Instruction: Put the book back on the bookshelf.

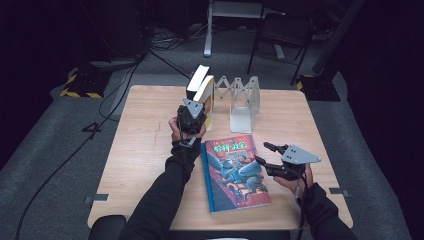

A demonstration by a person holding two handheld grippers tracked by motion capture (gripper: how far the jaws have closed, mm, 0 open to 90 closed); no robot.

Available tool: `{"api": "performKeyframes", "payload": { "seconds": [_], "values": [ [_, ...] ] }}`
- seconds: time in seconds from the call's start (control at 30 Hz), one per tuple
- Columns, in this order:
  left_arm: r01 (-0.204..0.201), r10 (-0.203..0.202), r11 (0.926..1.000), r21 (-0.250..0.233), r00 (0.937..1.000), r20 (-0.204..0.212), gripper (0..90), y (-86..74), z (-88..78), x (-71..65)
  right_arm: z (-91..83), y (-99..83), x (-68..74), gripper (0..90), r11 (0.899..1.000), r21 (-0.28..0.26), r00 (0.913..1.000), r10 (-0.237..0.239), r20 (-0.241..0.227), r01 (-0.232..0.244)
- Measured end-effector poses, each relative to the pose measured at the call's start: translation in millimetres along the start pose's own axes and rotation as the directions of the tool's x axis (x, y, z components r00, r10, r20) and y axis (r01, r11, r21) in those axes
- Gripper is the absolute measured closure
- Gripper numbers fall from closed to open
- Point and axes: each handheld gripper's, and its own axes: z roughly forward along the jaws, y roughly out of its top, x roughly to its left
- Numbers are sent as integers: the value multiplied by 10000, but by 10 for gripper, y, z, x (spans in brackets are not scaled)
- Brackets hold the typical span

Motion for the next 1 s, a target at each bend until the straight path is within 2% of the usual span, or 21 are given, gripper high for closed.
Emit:
{"api": "performKeyframes", "payload": {
  "seconds": [0.1, 0.2, 0.4, 0.73, 0.77, 0.83, 0.87, 1.0],
  "values": [
    [-43, 42, 10000, -51, 9999, -136, 748, -3, 37, -44, 10, -2, 3, 423, 10000, 24, 10000, 7, 2, -7],
    [-106, 105, 9999, -62, 9999, -82, 746, -6, 54, -57, 12, -2, 9, 423, 9999, 100, 10000, 5, -26, -5],
    [-207, 207, 9998, -45, 9998, 31, 743, -53, 54, -32, 9, -10, 3, 422, 9999, 125, 10000, -11, -37, 12],
    [-325, 325, 9995, -30, 9995, -22, 716, -130, 30, -28, 27, -22, 19, 420, 9995, 297, 9998, -43, -183, 48],
    [-366, 366, 9993, 5, 9993, -56, 718, -135, 30, -34, 31, -23, 17, 420, 9996, 261, 9998, -94, -175, 98],
    [-622, 628, 9980, 141, 9968, -498, 734, -119, 28, -71, 30, -27, 19, 420, 9995, 326, 9998, -34, -173, 40],
    [-583, 594, 9981, 201, 9963, -624, 736, -110, 34, -96, 31, -28, 17, 420, 9994, 337, 9998, -38, -190, 44],
    [-766, 782, 9968, 220, 9930, -882, 739, -84, 73, -152, 30, -29, 22, 420, 9994, 347, 9998, -16, -187, 23]
  ]
}}
